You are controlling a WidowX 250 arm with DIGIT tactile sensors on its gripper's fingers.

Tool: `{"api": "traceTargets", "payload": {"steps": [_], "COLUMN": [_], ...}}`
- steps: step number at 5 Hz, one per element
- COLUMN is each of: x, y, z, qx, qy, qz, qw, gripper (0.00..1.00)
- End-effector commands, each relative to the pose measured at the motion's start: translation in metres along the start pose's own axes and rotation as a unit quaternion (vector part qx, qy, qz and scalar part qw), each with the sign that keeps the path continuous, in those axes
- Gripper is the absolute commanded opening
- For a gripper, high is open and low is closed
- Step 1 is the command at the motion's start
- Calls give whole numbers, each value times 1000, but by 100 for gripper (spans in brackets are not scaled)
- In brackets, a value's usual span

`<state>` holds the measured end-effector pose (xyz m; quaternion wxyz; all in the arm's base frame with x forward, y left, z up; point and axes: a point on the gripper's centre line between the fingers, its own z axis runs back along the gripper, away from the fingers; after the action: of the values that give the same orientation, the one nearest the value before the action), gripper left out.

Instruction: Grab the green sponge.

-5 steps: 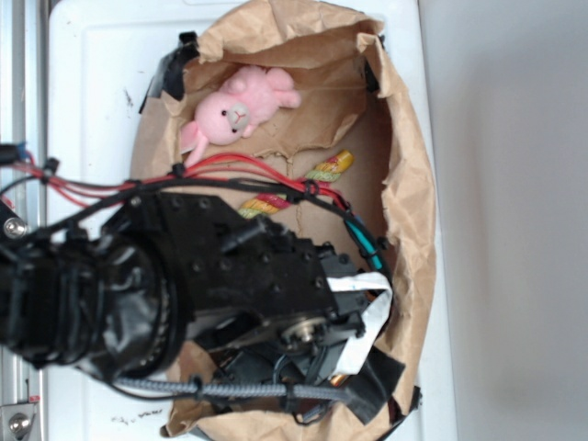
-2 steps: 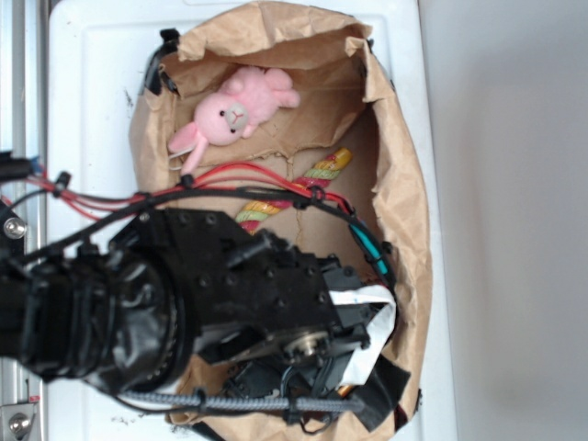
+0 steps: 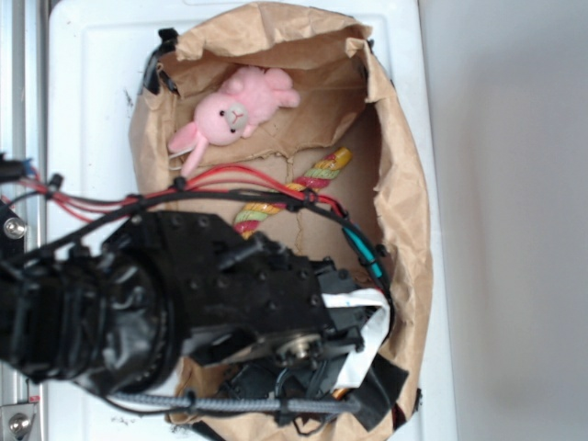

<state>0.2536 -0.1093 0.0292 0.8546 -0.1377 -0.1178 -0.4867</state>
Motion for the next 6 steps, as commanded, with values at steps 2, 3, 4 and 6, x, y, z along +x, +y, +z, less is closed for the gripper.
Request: {"api": "traceTargets", "payload": {"steps": [2,3,4,6], "x": [-2,-6,-4,-8], "y": [-23,-19,-12,13], "z": [37,51,73,105], "qx": [29,50,88,167], "qy": [-46,-51,-63,-50], "qz": [66,116,217,340], "qw": [996,991,970,924], "gripper": [0,0,0,0]}}
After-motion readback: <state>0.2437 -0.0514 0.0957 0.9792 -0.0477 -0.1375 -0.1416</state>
